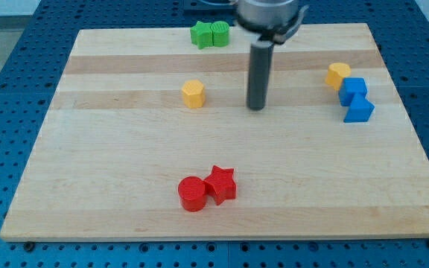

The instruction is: Keep yellow hexagon above yellow heart

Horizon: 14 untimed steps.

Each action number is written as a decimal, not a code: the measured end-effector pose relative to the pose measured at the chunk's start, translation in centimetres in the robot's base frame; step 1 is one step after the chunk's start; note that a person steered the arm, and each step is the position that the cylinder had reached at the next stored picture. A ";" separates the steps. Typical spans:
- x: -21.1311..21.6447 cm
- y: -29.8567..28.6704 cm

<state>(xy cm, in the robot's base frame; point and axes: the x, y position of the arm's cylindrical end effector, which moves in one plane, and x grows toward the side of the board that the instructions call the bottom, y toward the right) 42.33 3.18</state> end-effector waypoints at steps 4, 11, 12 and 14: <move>-2.7 -6.9; -11.4 8.7; -11.4 7.2; -14.2 10.7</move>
<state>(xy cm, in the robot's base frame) 28.17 13.88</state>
